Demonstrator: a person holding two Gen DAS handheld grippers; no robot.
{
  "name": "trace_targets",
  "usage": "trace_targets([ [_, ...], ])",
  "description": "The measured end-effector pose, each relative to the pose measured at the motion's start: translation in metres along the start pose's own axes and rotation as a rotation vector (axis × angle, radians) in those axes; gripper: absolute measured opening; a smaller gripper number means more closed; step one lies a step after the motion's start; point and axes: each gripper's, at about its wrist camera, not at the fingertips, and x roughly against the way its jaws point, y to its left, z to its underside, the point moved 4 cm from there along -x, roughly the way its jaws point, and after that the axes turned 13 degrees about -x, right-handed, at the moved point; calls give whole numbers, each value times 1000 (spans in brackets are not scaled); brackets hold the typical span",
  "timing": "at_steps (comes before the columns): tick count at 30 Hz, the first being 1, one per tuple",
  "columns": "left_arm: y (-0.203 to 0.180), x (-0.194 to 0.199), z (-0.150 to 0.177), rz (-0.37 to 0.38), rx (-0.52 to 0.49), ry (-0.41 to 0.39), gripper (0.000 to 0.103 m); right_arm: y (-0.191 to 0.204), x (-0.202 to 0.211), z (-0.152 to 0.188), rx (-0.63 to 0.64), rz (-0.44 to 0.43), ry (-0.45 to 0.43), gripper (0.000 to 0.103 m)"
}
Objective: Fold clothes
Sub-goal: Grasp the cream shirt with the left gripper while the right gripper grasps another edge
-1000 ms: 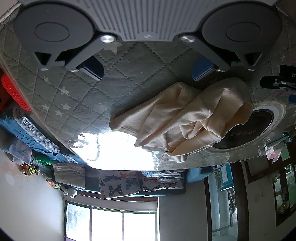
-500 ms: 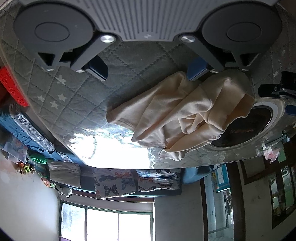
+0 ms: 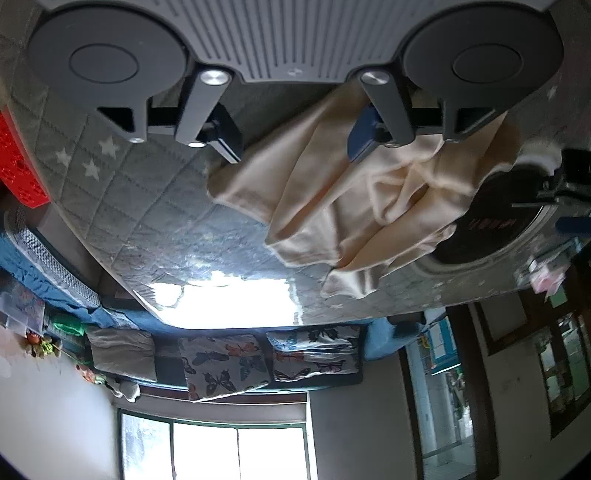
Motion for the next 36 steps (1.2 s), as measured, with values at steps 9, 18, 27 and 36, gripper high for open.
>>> trace_targets([
  [9,-2,-55,-34,86,-31,24,84,-9,-55,-51,-62,-17,54,47],
  [18,-10,-113,-51,117,-72,64,68,-9,-123,-76,-86,-18,143,31],
  [27,-10,-116,-45,168,-56,30,7,-9,-121,-78,-82,-27,125,4],
  [36,22,-75,-39,109,5,-32,3,-25,-50,-78,-97,-12,-13,3],
])
